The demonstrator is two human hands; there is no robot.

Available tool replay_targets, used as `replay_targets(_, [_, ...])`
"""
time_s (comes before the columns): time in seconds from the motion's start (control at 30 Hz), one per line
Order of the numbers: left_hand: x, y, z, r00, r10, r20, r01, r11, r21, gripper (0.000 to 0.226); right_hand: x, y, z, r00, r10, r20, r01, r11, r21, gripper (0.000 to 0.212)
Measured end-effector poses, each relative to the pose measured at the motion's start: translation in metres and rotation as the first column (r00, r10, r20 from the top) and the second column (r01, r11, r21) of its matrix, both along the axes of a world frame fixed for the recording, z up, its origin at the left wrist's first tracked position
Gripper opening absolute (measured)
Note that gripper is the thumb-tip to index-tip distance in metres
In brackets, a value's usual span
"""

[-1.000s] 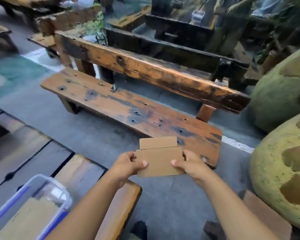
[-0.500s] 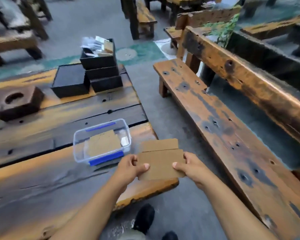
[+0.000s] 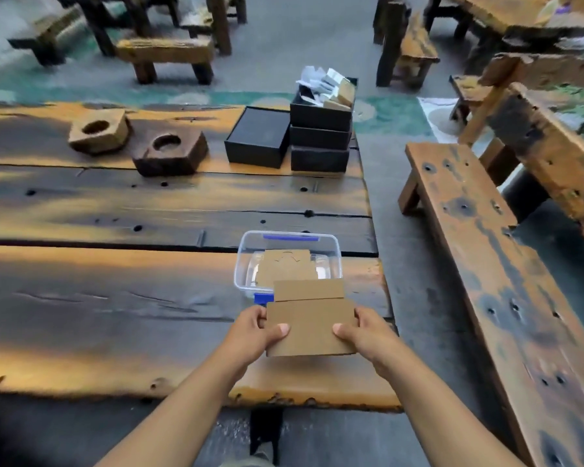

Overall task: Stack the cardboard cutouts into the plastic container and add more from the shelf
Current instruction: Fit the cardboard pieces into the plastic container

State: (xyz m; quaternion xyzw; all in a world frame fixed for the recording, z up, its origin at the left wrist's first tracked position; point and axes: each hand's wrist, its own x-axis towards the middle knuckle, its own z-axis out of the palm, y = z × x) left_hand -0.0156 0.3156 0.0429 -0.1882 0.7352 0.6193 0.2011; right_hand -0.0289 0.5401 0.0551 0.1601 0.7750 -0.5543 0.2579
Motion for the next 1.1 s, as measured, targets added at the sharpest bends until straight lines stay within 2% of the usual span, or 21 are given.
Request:
replay_targets(0.23, [-0.061,-0.046,-0.014,0.999,-0.034,0.016,0.033,0.999,0.016,0.024,-0.056,-0.048,-0.004,0.999,-0.033,0.028,0.031,0.997,0.068,0.031])
replay_targets(0.33, [-0.089,-0.061,-0.015,0.997,-0.073,0.016,0.072,0.997,0.039,0.026,-0.077,-0.06,-0.005,0.997,-0.058,0.04,0.055,0.995,0.083,0.027])
replay_targets(0.43, [-0.116,-0.069,-0.013,0.994,-0.107,-0.024,0.107,0.994,-0.006,0.027,-0.1,-0.069,-0.005,0.995,-0.089,0.046,0.084,0.992,0.099,0.024])
replay_targets(0.6, [-0.152,-0.068,-0.012,0.986,-0.148,-0.075,0.144,0.988,-0.062,0.027,-0.134,-0.073,-0.01,0.992,-0.113,0.053,0.105,0.984,0.141,0.031])
replay_targets(0.73, [-0.174,-0.057,-0.018,0.986,-0.166,-0.004,0.164,0.98,-0.113,0.036,-0.157,-0.071,-0.018,0.987,-0.144,0.076,0.131,0.979,0.157,0.02])
replay_targets(0.83, [-0.184,-0.05,-0.025,0.992,-0.121,0.024,0.123,0.976,-0.178,0.037,-0.17,-0.068,-0.024,0.985,-0.135,0.108,0.117,0.98,0.159,0.024])
replay_targets(1.1, [-0.192,-0.05,-0.044,0.992,-0.082,0.098,0.1,0.976,-0.196,0.047,-0.189,-0.064,-0.043,0.981,-0.044,0.187,-0.003,0.969,0.245,0.035])
